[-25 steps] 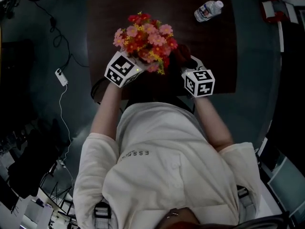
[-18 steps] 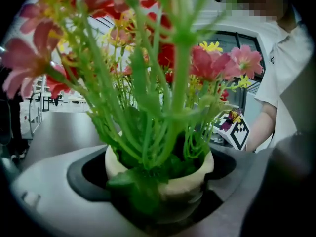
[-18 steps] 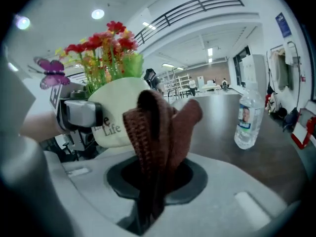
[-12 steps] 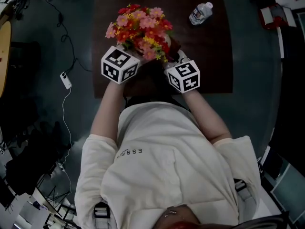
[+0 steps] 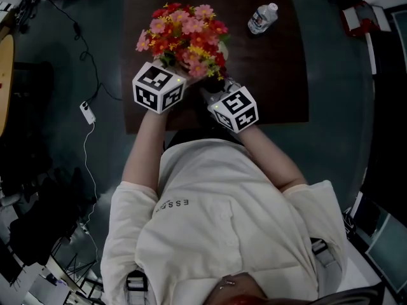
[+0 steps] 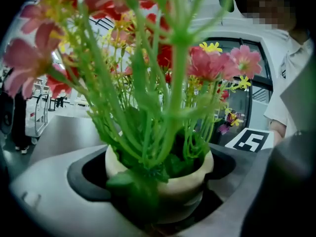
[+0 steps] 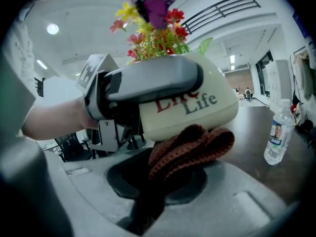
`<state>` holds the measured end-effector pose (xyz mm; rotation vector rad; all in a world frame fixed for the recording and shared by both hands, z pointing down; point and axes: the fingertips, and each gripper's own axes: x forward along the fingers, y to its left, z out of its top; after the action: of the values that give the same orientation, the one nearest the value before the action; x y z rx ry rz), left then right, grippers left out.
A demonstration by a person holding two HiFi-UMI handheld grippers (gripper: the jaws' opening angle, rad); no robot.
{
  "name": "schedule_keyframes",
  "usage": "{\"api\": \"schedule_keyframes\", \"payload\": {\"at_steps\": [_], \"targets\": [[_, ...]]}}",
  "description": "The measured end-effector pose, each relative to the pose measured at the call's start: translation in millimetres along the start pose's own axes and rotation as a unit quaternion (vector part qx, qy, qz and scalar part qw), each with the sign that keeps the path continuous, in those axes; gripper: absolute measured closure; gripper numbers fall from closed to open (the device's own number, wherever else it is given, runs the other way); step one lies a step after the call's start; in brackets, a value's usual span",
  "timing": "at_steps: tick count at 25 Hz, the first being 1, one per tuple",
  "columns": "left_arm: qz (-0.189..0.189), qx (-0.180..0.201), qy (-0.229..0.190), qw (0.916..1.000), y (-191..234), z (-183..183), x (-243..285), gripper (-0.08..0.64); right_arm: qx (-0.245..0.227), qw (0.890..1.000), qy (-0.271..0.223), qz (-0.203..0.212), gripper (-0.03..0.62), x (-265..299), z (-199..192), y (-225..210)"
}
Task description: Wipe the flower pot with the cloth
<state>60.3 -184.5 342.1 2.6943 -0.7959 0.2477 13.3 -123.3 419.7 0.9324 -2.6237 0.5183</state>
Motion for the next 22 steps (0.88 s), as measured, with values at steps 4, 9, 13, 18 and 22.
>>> {"api": "schedule_keyframes", "payload": {"at_steps": [4,9,13,18,22], "targets": [[-0.002,0.01,-0.001,1.0,-0.7,5.4,-2.6,-0.008,-0.017,0.999,0.005,0.035,0.543,7.0,-2.6,23.1],[-0.007,0.018,-0.002,0.9998,-3.1,10.4,-5.9,-0.008,-0.01,1.0,0.001,0.006,0.543,-1.6,-5.0,0.4],[-0.009,0.035,0.003,0.9993,-4.6,12.0,-11.0,-0.008,0.0,0.998,-0.015,-0.059,0.543,-18.4,7.6,-48.9],[-0.021,0.03,-0.004,0.9993,-6.3,16.0,-11.3,-0.008,-0.017,0.993,-0.047,-0.104,0.543,-24.4,29.6,-84.6],[-0.042,0.035,0.001,0.9985,-8.1,21.9,-6.3,-0.008,-0.033,0.99,-0.076,-0.11,0.543,-13.2,46.1,-83.1]]}}
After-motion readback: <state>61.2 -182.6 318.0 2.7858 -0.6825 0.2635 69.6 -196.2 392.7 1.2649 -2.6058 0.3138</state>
